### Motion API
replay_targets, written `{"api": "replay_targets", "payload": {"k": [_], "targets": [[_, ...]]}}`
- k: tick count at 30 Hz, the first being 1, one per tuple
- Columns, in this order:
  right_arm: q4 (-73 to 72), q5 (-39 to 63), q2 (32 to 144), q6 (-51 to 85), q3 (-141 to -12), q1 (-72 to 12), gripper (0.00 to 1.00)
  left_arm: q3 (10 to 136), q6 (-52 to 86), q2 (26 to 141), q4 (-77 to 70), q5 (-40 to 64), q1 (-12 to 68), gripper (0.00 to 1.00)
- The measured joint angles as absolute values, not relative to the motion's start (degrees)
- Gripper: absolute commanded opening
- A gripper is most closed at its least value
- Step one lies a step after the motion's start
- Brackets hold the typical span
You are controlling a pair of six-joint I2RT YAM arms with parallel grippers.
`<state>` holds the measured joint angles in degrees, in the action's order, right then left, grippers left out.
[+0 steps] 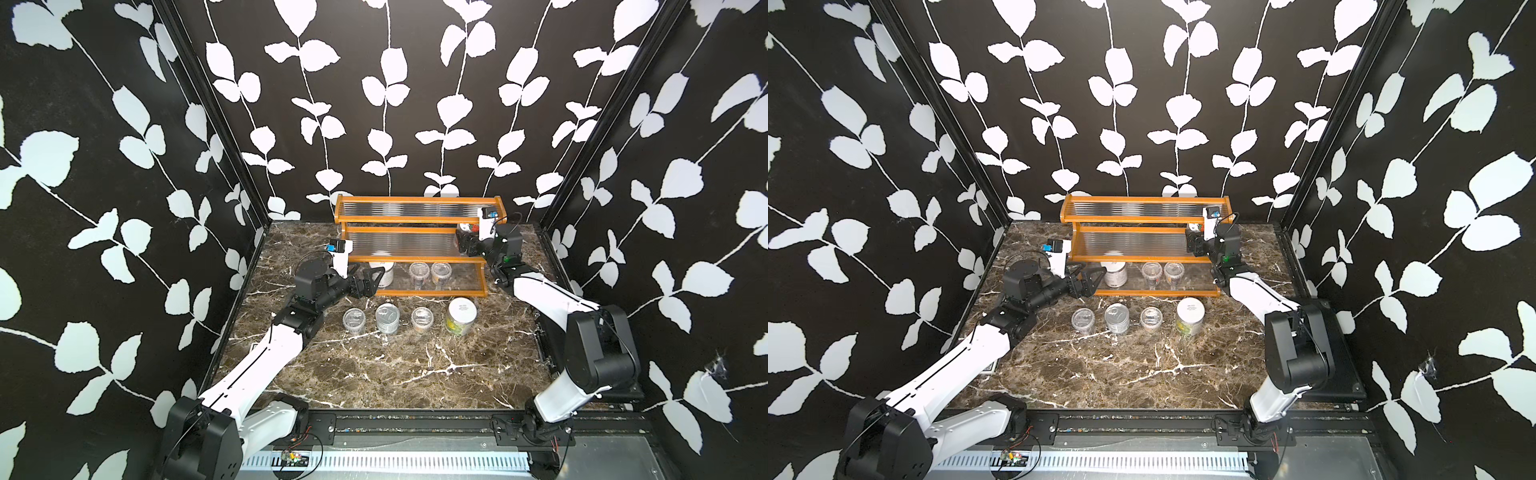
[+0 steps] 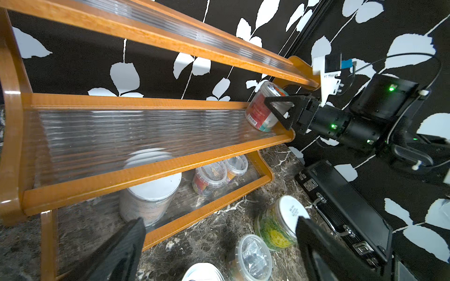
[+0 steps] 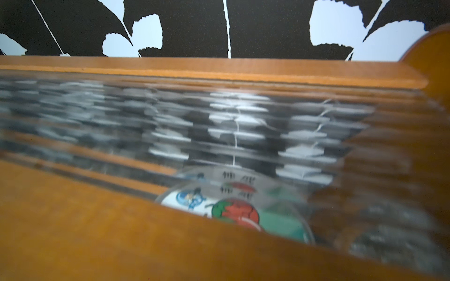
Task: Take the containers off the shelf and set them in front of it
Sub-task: 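Pick up a container from the shelf, then place the container at the center of the board.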
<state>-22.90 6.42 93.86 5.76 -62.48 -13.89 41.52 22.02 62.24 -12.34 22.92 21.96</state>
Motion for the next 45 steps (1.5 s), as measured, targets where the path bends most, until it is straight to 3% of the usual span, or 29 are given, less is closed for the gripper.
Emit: {"api": "replay_targets", "payload": {"k": [9,26,35,45], "targets": [[-21.2,8.2,91.6,3.0,-62.3,-13.9,0.71,41.5,22.3,62.1,-11.3,24.4,22.0,0.98],[-7.4,23.3,70.6,-4.5,-51.7,-14.7,0.70,43.7,18.9,60.8,-2.3,27.1,20.9,0.98],[-4.2,28.3,65.2,-5.3,-46.9,-27.9,0.70,45.0,16.7,58.4,4.0,27.6,20.8,0.99],[-8.4,29.4,74.2,-6.1,-46.1,-46.9,0.70,45.0,14.9,53.1,11.7,25.6,20.8,0.98]]}}
